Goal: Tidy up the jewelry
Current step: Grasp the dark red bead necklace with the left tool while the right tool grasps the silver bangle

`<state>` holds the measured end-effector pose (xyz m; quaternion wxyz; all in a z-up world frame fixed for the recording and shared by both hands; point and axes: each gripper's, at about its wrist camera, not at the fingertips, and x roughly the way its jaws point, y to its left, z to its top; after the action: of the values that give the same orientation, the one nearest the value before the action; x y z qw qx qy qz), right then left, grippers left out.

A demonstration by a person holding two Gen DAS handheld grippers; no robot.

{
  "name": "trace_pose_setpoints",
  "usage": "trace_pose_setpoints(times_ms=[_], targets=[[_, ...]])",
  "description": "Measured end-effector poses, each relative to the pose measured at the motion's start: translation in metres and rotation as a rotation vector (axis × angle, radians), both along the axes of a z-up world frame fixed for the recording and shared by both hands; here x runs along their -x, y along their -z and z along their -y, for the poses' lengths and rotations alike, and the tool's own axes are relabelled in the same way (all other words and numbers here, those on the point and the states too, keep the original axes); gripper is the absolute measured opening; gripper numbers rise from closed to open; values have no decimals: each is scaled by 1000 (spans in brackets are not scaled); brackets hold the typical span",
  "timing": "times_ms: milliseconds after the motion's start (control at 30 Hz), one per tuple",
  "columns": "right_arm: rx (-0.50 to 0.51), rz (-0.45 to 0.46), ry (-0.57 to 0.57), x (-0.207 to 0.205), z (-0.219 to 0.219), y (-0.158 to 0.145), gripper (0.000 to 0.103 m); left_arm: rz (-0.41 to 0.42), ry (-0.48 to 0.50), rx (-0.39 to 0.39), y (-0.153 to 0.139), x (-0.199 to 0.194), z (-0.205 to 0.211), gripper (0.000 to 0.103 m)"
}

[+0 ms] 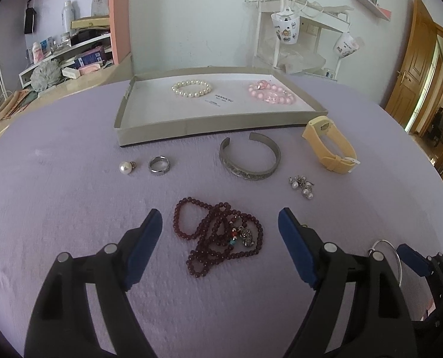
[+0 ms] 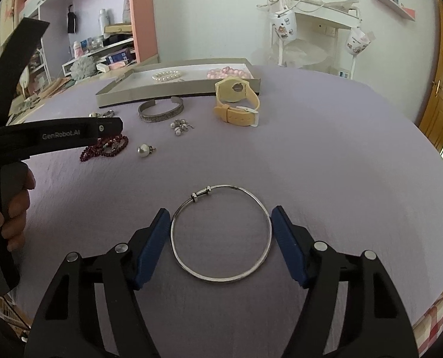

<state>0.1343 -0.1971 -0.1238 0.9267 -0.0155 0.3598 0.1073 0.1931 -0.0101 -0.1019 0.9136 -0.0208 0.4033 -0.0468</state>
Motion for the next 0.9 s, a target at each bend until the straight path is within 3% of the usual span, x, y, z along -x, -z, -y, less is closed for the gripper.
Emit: trace_pose_setpoints(times_ms=[433, 633, 667, 733, 900], targets=[[-23, -2, 25, -4, 9, -1, 71, -68, 26, -1, 10, -11, 6, 80], [-32, -5, 23, -5, 10, -1, 71, -57, 5, -3, 9, -10, 3, 58], [-33, -5, 23, -5, 10, -1, 71, -56, 4, -6, 9, -10, 4, 45], [-31, -5, 20, -6, 10, -1, 71, -74, 10, -15, 12, -11, 5, 30], [-19, -7, 14, -6, 8, -1, 71, -74, 15, -54, 14, -11, 12, 26]])
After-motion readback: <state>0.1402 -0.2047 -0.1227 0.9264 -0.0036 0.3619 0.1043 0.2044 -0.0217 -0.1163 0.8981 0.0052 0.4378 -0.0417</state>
